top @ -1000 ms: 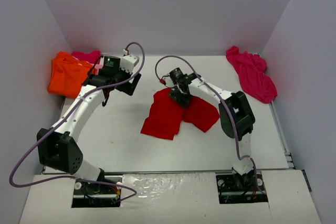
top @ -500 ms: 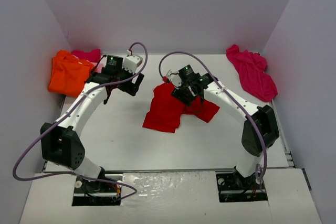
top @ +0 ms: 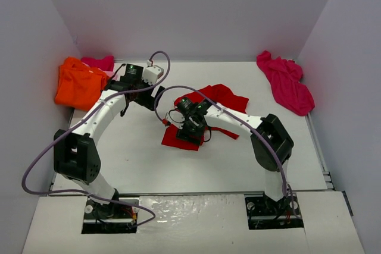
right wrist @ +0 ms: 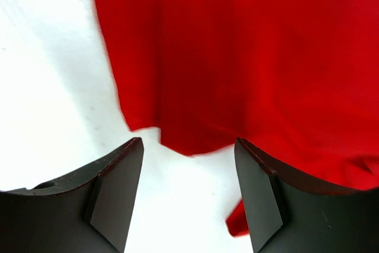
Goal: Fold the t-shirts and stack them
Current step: Flatten out the tshirt
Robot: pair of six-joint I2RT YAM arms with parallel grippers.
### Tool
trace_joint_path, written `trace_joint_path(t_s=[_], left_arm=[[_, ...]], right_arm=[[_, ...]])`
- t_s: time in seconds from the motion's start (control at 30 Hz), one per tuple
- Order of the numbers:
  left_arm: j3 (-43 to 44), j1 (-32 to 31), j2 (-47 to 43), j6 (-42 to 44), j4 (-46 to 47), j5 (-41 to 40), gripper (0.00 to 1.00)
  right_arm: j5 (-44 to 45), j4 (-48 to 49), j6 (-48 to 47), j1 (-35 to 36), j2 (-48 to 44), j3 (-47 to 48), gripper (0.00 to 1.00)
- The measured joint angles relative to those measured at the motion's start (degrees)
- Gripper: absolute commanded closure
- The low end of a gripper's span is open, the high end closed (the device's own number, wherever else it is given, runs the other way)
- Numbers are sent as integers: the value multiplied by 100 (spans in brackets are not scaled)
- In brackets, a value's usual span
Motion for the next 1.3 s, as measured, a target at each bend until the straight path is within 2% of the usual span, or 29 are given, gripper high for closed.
trace_joint_path(t_s=[0.13,0.2,0.27,0.3,0.33,0.37,0.7,1.13,1.3], left_arm=[[0,106,17,-6,-19,6,17],[0,162,17,-9,-17,6,17],[0,200,17,-11,-19,6,17],[0,216,17,-15,-18,7,17],[0,227,17,-18,-17,8,17],[0,231,17,-21,-17,8,17],[0,230,11,-24,-17,45,17],[0,224,10,-22,-37,390,17],[120,181,72,-20,-179,463,17]], right_arm=[[-53,-78,-19,276,245,21,39],[-55,-100,-21,350,310,21,43],[-30,-100,-18,395,393,21,61],[0,-100,-22,409,447,24,75],[60,-96,-26,417,517,29,95],[138,-83,-14,426,598,31,100],[1061,-37,27,417,660,68,100],[1412,-15,-58,-196,-1254,559,100],[1428,-188,-59,-400,-1437,1420,100]])
